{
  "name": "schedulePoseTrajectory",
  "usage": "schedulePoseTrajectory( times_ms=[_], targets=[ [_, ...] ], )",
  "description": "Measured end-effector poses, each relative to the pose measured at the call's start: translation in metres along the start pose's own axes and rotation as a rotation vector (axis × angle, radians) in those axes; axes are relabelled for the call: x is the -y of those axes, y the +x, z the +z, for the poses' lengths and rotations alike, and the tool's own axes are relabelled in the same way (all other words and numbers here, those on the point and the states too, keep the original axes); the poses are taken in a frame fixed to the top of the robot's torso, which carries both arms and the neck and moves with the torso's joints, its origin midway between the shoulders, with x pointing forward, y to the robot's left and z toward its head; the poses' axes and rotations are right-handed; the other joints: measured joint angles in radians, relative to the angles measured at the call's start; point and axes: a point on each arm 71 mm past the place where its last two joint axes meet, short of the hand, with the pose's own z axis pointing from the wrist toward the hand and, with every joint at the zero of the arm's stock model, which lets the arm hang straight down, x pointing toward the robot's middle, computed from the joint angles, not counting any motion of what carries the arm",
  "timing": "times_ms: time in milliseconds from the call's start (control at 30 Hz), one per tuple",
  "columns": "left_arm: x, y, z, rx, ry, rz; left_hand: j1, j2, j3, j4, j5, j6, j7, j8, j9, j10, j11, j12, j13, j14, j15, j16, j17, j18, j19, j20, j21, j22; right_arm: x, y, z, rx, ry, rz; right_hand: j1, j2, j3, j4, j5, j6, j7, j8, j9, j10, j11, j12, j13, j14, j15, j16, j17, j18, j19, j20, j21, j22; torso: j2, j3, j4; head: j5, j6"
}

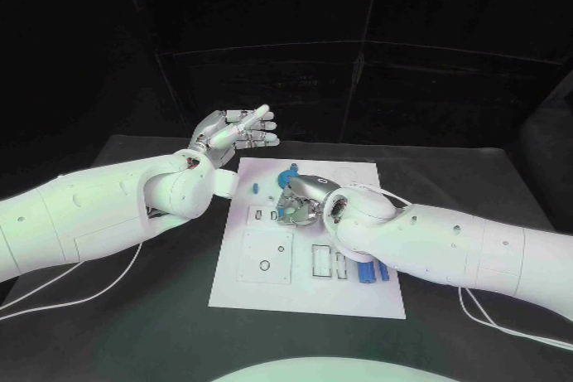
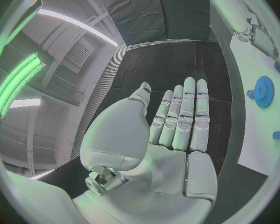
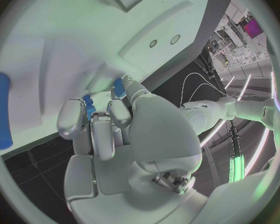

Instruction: Assemble the parts on the task board

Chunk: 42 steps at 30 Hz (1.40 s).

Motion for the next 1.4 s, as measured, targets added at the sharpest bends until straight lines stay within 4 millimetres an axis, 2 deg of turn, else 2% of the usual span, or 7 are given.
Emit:
schedulePoseTrajectory(
  times_ms=[100, 400, 633, 1000, 1233, 1400],
  targets=[
    [0.0, 0.0, 0.0, 0.0, 0.0, 0.0, 0.0, 0.0, 0.0, 0.0, 0.0, 0.0, 0.0, 0.0, 0.0, 0.0, 0.0, 0.0, 0.0, 0.0, 0.0, -0.004, 0.002, 0.0, 0.0, 0.0, 0.0, 0.0, 0.0, 0.001, 0.0, -0.002, 0.001, -0.001, -0.001, 0.001, 0.0, 0.0, 0.0, -0.008, 0.006, -0.006, -0.002, -0.003, 0.003, -0.006, -0.003, 0.0, 0.0, 0.0, 0.0, 0.0, -0.003, 0.003, 0.0, -0.005, 0.0, 0.0, -0.0001, 0.0, -0.001],
    [0.0, 0.0, 0.0, 0.0, -0.001, 0.0, 0.004, 0.004, 0.0, 0.0, 0.0, 0.0, 0.0, 0.0, 0.0, 0.0, 0.0, 0.0, 0.0, 0.0, 0.0, -0.004, 0.002, 0.0, 0.0, 0.0, 0.0, 0.0, 0.0, 0.002, 0.0, 0.002, 0.002, -0.001, -0.026, -0.024, -0.002, 0.004, 0.001, -0.046, 0.017, -0.025, -0.007, -0.041, 0.016, -0.054, -0.045, 0.002, 0.013, -0.005, 0.0, 0.0, -0.012, 0.012, -0.007, -0.019, 0.0, 0.0, -0.0002, 0.0, -0.002],
    [0.0, 0.0, 0.0, 0.0, -0.001, 0.0, 0.004, 0.004, 0.0, 0.0, 0.0, 0.0, 0.0, 0.0, 0.0, 0.0, 0.0, 0.0, 0.0, 0.0, 0.0, -0.004, 0.002, 0.0, 0.0, 0.0, 0.0, 0.0, 0.0, 0.002, -0.001, 0.01, 0.004, 0.002, -0.036, -0.034, -0.011, 0.014, 0.001, -0.057, 0.02, -0.025, -0.006, -0.055, 0.02, -0.077, -0.071, 0.0, 0.014, -0.011, 0.0, 0.0, -0.019, 0.019, -0.015, -0.03, 0.0, -0.0001, -0.0002, -0.002, -0.002],
    [0.0, -0.001, 0.0, 0.001, -0.002, 0.001, 0.004, 0.004, 0.0, 0.0, 0.0, 0.0, 0.0, 0.0, 0.0, 0.0, 0.0, 0.0, 0.0, 0.0, 0.0, -0.004, 0.002, 0.0, 0.0, 0.0, 0.0, -0.001, 0.001, 0.002, -0.001, 0.026, 0.008, 0.01, -0.052, -0.05, -0.036, 0.032, 0.001, -0.071, 0.019, -0.024, -0.005, -0.07, 0.02, -0.101, -0.097, 0.0, 0.014, -0.016, 0.0, 0.0, -0.034, 0.019, -0.025, -0.052, 0.001, -0.0001, -0.0003, -0.001, -0.001],
    [-0.001, -0.002, 0.0, 0.003, -0.006, 0.004, 0.004, 0.004, 0.0, 0.0, 0.0, 0.0, 0.0, 0.0, 0.0, 0.0, 0.0, 0.0, 0.0, 0.0, 0.0, -0.004, 0.003, 0.0, 0.0, 0.0, 0.0, -0.001, 0.003, 0.0, -0.005, 0.049, -0.009, 0.03, -0.063, -0.061, -0.071, 0.045, 0.001, -0.129, 0.027, -0.03, -0.005, -0.101, 0.03, -0.123, -0.125, 0.001, 0.022, -0.026, 0.0, 0.0, -0.05, 0.024, -0.042, -0.077, 0.001, 0.0005, -0.0005, 0.0, -0.001],
    [-0.001, -0.005, 0.0, 0.006, -0.015, 0.018, 0.004, 0.004, -0.01, -0.001, 0.0, 0.015, -0.008, -0.004, 0.0, 0.027, -0.01, -0.007, 0.0, 0.014, -0.003, -0.004, 0.015, 0.0, 0.016, -0.005, 0.0, -0.002, 0.006, -0.003, -0.015, 0.061, -0.055, 0.053, -0.061, -0.073, -0.101, 0.047, 0.011, -0.165, 0.037, -0.03, -0.005, -0.118, 0.04, -0.123, -0.134, 0.001, 0.03, -0.026, 0.0, 0.0, -0.057, 0.031, -0.046, -0.084, 0.0, 0.0012, -0.0009, 0.0, 0.0]
  ],
)
